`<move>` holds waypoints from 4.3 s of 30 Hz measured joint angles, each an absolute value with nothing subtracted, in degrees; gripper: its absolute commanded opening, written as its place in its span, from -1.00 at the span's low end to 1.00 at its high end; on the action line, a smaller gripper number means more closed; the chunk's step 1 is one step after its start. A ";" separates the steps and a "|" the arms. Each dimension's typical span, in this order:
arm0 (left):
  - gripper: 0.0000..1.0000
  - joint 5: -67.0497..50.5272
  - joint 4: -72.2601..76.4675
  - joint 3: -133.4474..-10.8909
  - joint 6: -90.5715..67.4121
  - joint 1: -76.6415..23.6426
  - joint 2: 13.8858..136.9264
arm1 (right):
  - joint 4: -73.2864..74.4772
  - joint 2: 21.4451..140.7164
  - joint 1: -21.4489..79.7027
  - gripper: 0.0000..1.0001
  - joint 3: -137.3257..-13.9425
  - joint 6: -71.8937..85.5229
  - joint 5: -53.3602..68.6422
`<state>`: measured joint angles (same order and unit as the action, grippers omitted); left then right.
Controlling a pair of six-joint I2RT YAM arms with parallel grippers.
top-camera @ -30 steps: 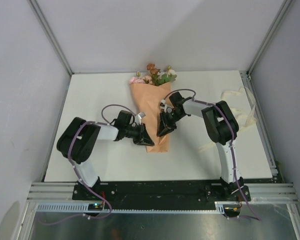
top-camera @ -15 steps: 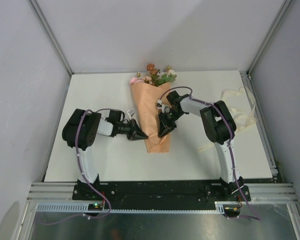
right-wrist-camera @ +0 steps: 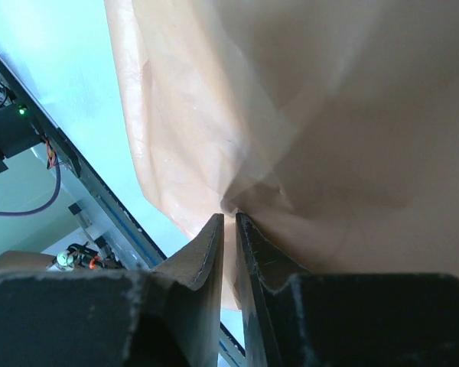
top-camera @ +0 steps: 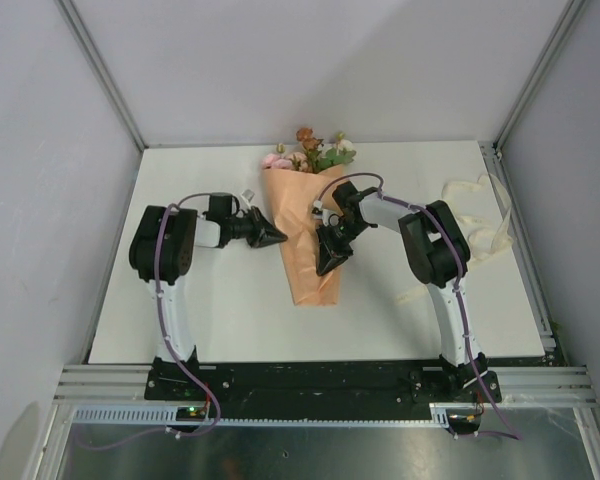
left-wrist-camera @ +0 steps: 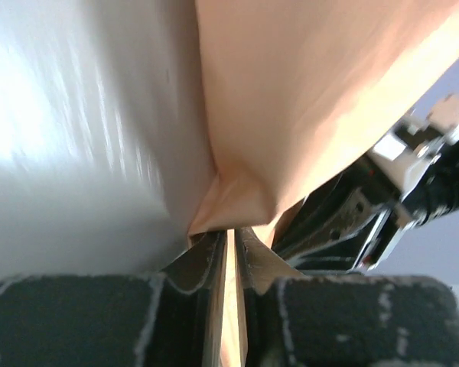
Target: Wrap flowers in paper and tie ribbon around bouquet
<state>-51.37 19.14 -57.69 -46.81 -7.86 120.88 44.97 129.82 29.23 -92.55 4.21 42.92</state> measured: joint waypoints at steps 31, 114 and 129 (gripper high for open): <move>0.10 -50.24 20.21 -40.88 -43.48 -11.73 99.24 | 47.35 130.89 28.69 -0.63 -92.99 2.46 45.74; 0.82 -46.70 -6.63 -40.47 -19.53 -11.57 87.85 | 51.03 131.02 26.76 0.02 -92.31 -1.54 51.51; 0.17 -30.30 -20.62 -60.60 2.22 -11.44 66.74 | 49.36 119.00 24.01 0.20 -91.70 -7.46 47.99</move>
<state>-30.30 -20.62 -60.60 2.22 -11.44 66.74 49.36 119.00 24.01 -91.70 -7.46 47.99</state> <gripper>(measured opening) 0.855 0.641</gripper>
